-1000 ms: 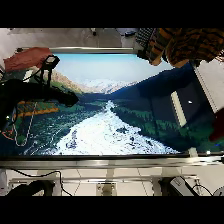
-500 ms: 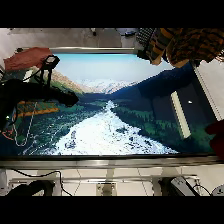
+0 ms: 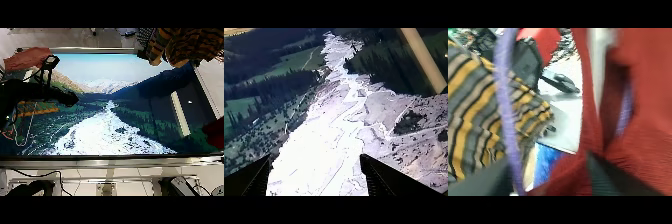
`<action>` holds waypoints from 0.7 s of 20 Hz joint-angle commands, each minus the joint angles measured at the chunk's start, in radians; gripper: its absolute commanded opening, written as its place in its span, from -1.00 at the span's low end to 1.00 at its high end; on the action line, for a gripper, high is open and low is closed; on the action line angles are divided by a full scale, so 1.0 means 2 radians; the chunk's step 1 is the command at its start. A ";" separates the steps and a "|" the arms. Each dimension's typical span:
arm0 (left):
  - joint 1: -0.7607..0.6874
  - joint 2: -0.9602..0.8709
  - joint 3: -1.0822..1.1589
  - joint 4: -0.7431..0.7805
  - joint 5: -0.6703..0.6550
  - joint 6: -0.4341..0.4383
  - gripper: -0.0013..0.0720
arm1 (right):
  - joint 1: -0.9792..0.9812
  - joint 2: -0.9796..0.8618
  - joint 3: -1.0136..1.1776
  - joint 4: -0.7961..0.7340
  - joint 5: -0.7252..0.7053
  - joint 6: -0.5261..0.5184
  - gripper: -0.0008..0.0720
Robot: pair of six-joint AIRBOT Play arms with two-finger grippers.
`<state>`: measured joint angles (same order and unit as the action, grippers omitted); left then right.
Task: Fold the clothes and pants, and hang the long-sleeved shirts on hangers.
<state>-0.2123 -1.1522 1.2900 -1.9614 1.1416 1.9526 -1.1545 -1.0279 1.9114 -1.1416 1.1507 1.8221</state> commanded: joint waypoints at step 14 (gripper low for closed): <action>0.000 0.000 0.000 0.000 0.003 0.000 0.83 | 0.093 0.066 -0.002 0.241 0.098 -0.107 0.58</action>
<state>-0.2123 -1.1522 1.2900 -1.9614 1.1461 1.9526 -1.0691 -0.9073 1.9091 -0.8238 1.2922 1.7195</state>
